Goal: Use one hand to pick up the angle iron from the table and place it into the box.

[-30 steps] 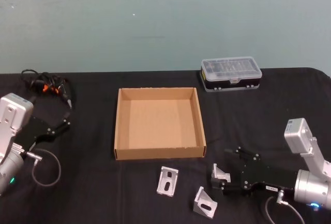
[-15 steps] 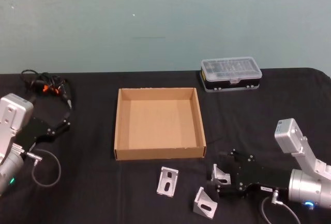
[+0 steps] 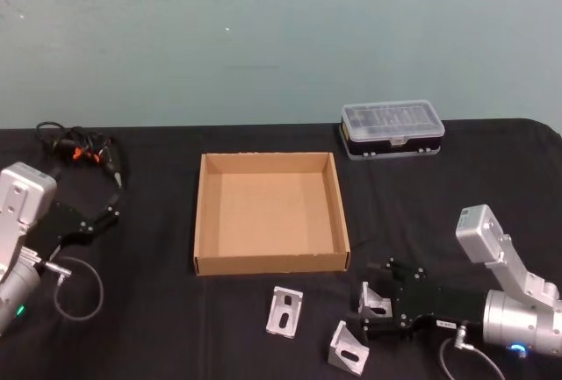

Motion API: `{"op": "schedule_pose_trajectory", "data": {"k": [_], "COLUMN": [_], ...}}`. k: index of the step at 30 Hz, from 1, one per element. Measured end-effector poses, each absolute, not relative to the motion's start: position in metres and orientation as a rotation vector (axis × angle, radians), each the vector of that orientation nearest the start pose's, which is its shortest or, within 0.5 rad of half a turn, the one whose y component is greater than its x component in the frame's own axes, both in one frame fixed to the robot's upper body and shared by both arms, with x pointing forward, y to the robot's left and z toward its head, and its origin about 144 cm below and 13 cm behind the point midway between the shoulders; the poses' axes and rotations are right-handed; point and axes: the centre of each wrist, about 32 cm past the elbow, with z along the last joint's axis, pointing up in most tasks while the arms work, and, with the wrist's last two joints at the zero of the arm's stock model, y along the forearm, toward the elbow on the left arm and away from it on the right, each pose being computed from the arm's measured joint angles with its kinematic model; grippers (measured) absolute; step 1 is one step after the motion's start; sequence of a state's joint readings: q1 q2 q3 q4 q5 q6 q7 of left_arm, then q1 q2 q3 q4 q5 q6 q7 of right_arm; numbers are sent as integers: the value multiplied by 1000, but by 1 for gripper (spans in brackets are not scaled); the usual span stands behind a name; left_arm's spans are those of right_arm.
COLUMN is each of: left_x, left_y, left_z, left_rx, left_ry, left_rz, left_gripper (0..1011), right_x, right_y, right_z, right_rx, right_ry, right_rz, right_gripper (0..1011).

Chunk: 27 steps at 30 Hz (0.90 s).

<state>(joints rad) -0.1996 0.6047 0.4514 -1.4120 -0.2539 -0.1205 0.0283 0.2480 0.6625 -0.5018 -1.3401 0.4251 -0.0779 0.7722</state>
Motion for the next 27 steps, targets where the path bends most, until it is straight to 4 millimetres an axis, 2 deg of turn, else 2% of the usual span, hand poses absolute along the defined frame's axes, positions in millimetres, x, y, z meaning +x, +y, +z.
{"op": "schedule_pose_trajectory", "data": {"k": [27], "left_x": [489], "left_y": [310], "left_z": [1140], "left_rx": [304], "left_ry": [-285], "left_rz": [1248], "left_gripper": [1000], "right_x": [501], "right_y": [-330], "right_z": [1132], "right_rx": [-345], "right_ry": [18], "right_rz": [-502], "right_gripper": [1004]}}
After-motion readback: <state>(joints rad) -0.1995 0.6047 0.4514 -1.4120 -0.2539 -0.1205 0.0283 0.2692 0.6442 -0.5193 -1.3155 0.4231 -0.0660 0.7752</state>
